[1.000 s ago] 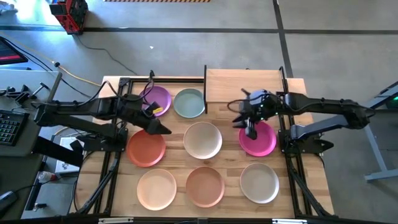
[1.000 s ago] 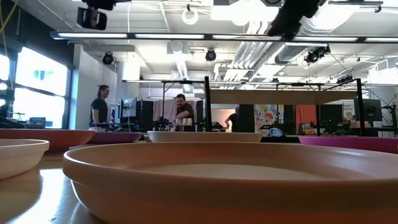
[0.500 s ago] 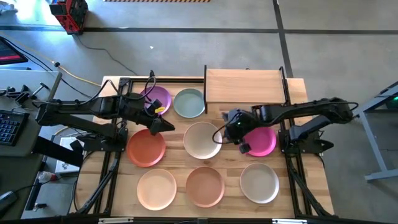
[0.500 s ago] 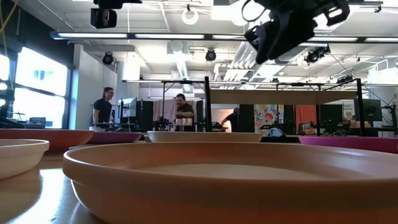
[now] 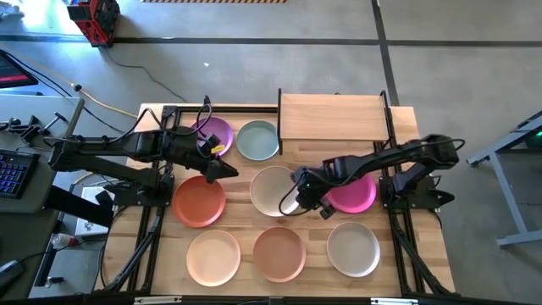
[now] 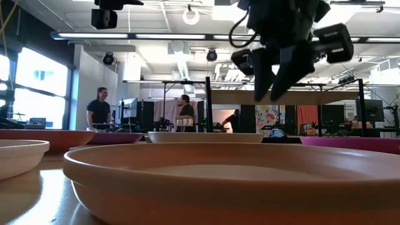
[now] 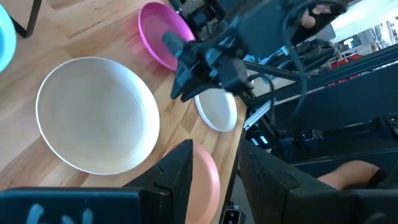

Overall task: Place and stack plates onto a shelf
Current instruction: Put the white plate on the shelf

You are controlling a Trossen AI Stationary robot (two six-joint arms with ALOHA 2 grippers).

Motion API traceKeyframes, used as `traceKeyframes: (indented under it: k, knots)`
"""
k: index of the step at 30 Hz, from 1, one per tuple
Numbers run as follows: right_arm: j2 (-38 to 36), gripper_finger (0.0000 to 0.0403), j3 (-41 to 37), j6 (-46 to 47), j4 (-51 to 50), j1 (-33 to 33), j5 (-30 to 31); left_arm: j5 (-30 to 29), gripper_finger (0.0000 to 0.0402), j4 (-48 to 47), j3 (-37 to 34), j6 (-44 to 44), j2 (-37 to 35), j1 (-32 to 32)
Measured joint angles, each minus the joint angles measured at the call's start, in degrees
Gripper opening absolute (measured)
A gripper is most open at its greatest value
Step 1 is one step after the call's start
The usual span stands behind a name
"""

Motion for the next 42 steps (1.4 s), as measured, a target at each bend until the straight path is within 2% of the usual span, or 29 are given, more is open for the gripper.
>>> traceKeyframes:
  k: [8,13,22,26,29,35,42]
  knots:
    - [5.02,0.0101,0.0,-0.01,1.79,0.03,0.19,0.0,0.0117,0.04,0.0,-0.09,0.0,0.0]
    - [6.74,0.0101,0.0,-0.03,2.84,0.01,2.31,0.0,0.0117,0.04,0.0,-0.15,0.0,0.0]
    - [9.47,0.0101,0.0,-0.03,4.32,0.01,2.64,0.0,0.0117,0.04,-0.02,-0.11,0.0,0.0]
    - [10.13,0.0097,0.0,-0.03,4.29,0.01,5.93,0.0,0.0117,0.04,-0.02,-0.09,0.0,0.0]
    - [10.13,0.0078,-0.02,-0.01,4.62,-0.01,7.07,0.0,0.0117,0.02,-0.04,-0.09,0.0,0.0]
    - [10.09,0.0008,-0.02,0.26,4.55,-0.03,7.38,0.0,0.0117,0.02,-0.04,-0.07,0.0,0.0]
    - [9.69,0.0002,-0.02,-2.18,4.06,-0.03,7.32,0.0,0.0117,0.02,-0.04,-0.07,0.0,0.0]
